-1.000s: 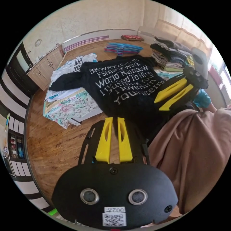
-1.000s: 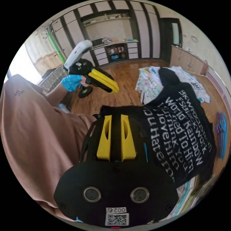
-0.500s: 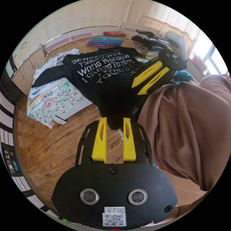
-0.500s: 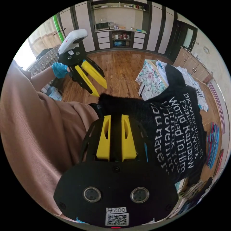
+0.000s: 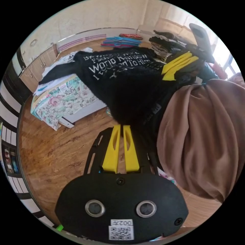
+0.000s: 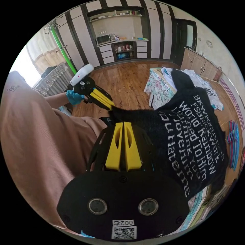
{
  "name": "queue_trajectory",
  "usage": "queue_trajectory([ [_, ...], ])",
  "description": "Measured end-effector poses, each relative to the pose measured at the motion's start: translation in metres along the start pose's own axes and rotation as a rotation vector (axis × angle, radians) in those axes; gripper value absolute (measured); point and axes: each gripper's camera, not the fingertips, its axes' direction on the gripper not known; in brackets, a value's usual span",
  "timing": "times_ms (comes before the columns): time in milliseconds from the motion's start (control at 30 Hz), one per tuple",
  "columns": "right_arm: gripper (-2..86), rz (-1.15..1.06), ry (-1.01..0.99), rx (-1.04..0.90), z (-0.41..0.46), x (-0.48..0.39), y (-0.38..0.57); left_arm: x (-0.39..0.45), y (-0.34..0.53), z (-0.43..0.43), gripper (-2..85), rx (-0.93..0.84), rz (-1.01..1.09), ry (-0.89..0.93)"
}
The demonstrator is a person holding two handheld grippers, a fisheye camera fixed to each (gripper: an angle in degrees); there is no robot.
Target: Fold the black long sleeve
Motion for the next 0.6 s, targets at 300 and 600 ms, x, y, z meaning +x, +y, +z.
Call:
queue_trajectory([
  [300,3.1,-0.06,-0.024,-0.05,-0.022,-0.01,0.021,0.002,0.016,-0.082,-0.9,0.061,0.142,-0.047],
  [600,10.1,0.215,0.306,-0.121,-0.096,0.01,0.119,-0.001,0.019,-0.092,-1.0,0.056,0.05,-0.129],
])
